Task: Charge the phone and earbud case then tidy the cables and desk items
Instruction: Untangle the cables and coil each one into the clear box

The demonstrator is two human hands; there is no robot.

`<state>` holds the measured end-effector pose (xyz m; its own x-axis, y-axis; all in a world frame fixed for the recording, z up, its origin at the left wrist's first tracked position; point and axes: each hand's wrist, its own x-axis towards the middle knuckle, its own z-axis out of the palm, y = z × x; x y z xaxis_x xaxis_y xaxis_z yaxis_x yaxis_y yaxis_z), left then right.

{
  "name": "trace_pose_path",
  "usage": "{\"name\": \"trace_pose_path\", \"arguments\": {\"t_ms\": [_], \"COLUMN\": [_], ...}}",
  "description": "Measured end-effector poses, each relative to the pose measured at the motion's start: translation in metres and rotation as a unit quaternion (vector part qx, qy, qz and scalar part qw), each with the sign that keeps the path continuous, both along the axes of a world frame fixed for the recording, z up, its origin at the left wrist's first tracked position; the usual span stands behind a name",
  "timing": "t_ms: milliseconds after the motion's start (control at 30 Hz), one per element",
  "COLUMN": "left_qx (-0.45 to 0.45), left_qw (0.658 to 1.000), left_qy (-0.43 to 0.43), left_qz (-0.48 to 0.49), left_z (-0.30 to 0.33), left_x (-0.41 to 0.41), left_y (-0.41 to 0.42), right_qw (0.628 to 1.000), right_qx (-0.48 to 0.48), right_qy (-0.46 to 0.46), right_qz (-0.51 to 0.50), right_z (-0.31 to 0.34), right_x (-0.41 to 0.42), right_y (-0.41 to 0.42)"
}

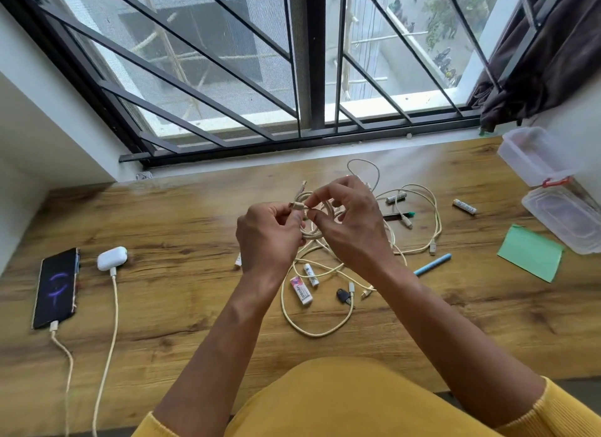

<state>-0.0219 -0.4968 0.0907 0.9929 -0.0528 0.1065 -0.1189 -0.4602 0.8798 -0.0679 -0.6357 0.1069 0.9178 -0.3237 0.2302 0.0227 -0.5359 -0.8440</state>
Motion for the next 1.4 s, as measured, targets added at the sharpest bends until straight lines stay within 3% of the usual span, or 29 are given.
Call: {"name": "trace_pose_path", "arguments": {"t_ms": [233, 367, 533, 667, 733, 867, 1067, 1200, 1400], "left_qx": [0.015, -0.086, -0.233, -0.283, -0.293, -0.292, -0.277, -0.261, -0.222], "left_qw": [0.999, 0.994, 0.97, 0.958, 0.955, 0.955, 0.957, 0.959, 0.97], "left_qy": [-0.035, 0.001, 0.027, 0.036, 0.041, 0.045, 0.063, 0.072, 0.082], "left_qz": [0.024, 0.065, 0.066, 0.022, 0.001, -0.033, -0.063, -0.078, -0.05], "left_z": [-0.001, -0.003, -0.001, 0.002, 0.004, 0.006, 0.005, 0.005, 0.001], "left_x": [0.005, 0.01, 0.014, 0.011, 0.01, 0.009, 0.008, 0.006, 0.01], "left_y": [0.005, 0.01, 0.012, 0.011, 0.011, 0.011, 0.011, 0.01, 0.011], "right_qw": [0.997, 0.983, 0.901, 0.837, 0.84, 0.882, 0.93, 0.938, 0.917], "right_qx": [0.052, 0.173, 0.434, 0.544, 0.537, 0.463, 0.348, 0.322, 0.38], "right_qy": [-0.04, -0.042, 0.015, 0.057, 0.064, 0.083, 0.119, 0.114, 0.083], "right_qz": [0.031, 0.031, -0.011, -0.027, -0.034, -0.035, 0.022, 0.067, 0.086], "right_z": [0.004, 0.002, 0.002, 0.003, 0.003, 0.0, -0.003, -0.006, -0.011], "right_x": [-0.001, -0.003, -0.006, -0.001, 0.002, 0.004, 0.004, 0.004, 0.003], "right_y": [-0.002, -0.002, -0.005, -0.011, -0.013, -0.018, -0.022, -0.021, -0.019]}}
